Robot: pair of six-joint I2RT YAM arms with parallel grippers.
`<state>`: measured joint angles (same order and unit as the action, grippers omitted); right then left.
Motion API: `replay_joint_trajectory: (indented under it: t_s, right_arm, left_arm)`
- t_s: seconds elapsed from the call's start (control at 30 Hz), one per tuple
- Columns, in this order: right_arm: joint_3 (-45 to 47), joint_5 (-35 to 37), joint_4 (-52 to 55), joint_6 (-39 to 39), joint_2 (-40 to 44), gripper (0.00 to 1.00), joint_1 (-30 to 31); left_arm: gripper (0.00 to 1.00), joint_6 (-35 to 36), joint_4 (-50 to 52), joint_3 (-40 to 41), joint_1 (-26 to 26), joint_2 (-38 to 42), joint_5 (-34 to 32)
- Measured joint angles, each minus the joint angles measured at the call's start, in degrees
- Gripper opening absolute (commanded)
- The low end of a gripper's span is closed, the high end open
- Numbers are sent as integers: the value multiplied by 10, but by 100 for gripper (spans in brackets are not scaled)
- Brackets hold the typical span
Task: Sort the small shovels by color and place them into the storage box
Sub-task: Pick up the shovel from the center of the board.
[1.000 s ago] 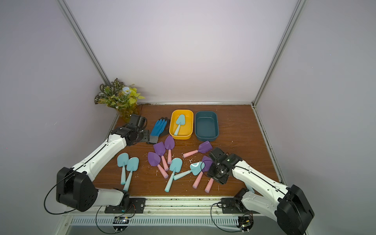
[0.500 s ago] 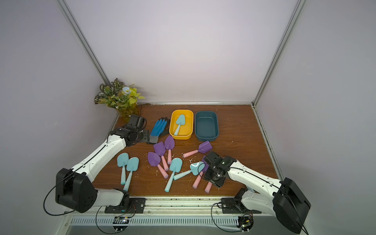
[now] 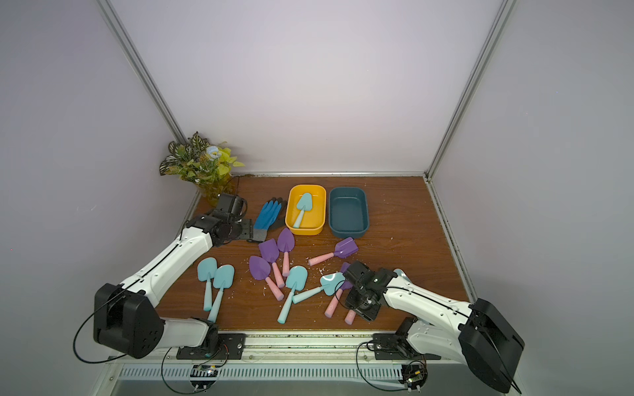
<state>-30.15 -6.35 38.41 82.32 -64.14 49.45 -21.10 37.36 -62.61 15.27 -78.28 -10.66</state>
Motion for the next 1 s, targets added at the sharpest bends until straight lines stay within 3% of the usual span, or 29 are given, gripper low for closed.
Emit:
replay_joint_trajectory:
  t_s: [0.37,0.6,0.8,1.0]
  right_arm:
    - [20,10,5,31,44,27,1]
    - [9,37,65,36,76,16,1]
    - [-92,102,152,16,97,14,-2]
    - [-229,168,176,-106,38,11,-53]
  left_arm:
    - [70,-1,-2,10,0,2,5]
    - [70,-7,-3,10,0,2,10]
    - [70,-15,0,-3,0,2,16]
    - [69,-16,-4,-37,0,-6,17]
